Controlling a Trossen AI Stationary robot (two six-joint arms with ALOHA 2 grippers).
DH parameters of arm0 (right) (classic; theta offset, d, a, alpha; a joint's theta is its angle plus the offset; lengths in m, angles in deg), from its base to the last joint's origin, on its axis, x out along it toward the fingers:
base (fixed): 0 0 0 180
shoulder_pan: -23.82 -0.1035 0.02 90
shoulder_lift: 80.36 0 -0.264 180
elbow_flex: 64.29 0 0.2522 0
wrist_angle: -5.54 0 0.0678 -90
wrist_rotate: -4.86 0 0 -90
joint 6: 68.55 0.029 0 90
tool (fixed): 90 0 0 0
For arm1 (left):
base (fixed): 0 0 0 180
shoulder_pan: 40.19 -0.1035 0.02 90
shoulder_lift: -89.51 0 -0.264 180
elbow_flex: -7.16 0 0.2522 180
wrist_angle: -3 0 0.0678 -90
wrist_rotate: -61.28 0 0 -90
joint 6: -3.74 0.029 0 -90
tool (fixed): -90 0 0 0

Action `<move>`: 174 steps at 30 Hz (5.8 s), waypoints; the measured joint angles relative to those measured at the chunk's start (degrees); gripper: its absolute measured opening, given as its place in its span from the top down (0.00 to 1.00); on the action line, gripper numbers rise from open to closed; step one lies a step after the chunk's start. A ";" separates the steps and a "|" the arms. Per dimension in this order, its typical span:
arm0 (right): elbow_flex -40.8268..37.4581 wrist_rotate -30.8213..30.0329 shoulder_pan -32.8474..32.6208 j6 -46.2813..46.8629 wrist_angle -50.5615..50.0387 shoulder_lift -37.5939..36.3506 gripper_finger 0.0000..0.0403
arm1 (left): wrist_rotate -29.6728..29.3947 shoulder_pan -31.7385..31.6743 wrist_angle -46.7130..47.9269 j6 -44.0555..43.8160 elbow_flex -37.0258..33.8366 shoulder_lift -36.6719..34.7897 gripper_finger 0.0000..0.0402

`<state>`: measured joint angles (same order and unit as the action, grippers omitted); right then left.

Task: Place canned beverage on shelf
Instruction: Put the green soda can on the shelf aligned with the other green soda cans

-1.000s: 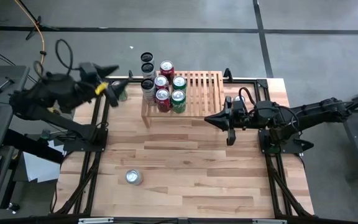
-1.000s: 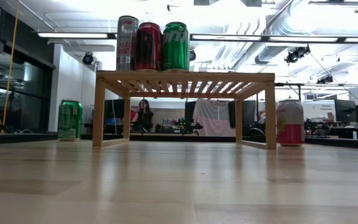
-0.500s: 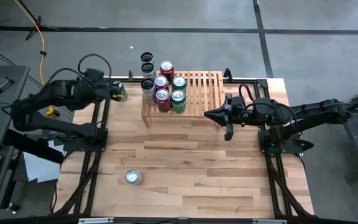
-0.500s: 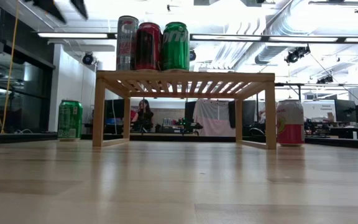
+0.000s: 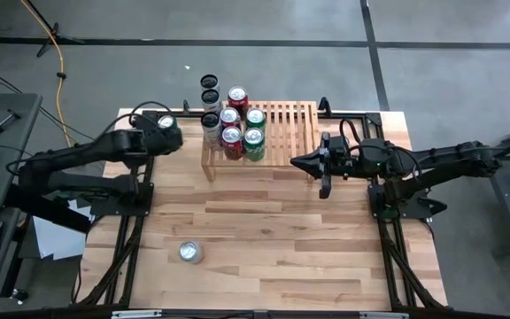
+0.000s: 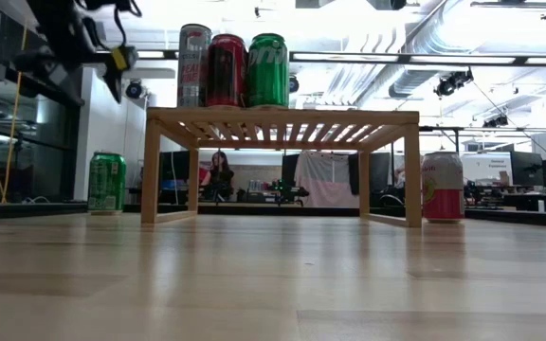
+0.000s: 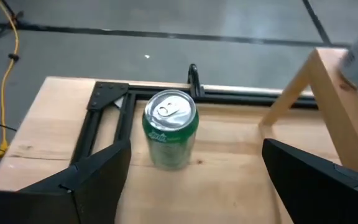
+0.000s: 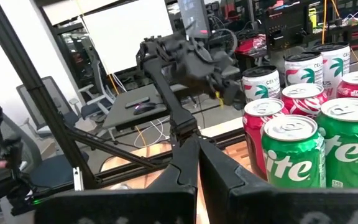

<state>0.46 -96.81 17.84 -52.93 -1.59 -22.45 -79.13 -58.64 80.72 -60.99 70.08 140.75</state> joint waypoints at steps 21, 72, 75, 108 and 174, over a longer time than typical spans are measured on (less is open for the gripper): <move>0.00 -0.01 0.00 2.38 -0.41 0.00 1.00 | 9.91 -24.42 -27.86 18.72 -9.16 6.29 0.11; 0.00 0.02 -0.02 2.56 -0.89 0.00 1.00 | 19.24 -32.16 -32.44 16.39 -9.13 21.74 0.11; 0.00 0.03 -0.02 2.56 -0.89 0.00 1.00 | 19.27 -32.16 -33.03 15.55 -9.13 22.36 0.11; 0.00 0.06 -0.04 3.90 -4.28 -0.02 1.00 | 46.01 -24.85 -0.63 37.04 5.56 -14.42 0.29; 51.79 23.36 -6.14 0.83 -39.25 32.68 0.15 | 50.46 42.54 -20.41 82.47 49.99 27.88 0.29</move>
<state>52.25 -73.45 11.70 -52.10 -40.84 10.23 -28.67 -16.10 60.31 21.48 120.07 168.64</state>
